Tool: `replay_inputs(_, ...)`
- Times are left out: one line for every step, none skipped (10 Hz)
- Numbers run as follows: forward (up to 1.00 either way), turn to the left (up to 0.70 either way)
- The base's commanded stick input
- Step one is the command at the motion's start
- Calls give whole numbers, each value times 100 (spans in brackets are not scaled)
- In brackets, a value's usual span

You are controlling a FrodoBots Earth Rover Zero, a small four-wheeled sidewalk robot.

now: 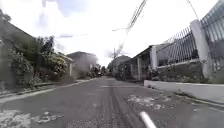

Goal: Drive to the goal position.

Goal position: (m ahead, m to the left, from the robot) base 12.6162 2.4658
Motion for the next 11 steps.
replay_inputs(50, 0)
replay_inputs(50, 0)
replay_inputs(50, 0)
replay_inputs(50, 0)
replay_inputs(50, 0)
replay_inputs(50, 0)
replay_inputs(50, 0)
replay_inputs(50, 0)
replay_inputs(50, 0)
replay_inputs(50, 0)
replay_inputs(50, 0)
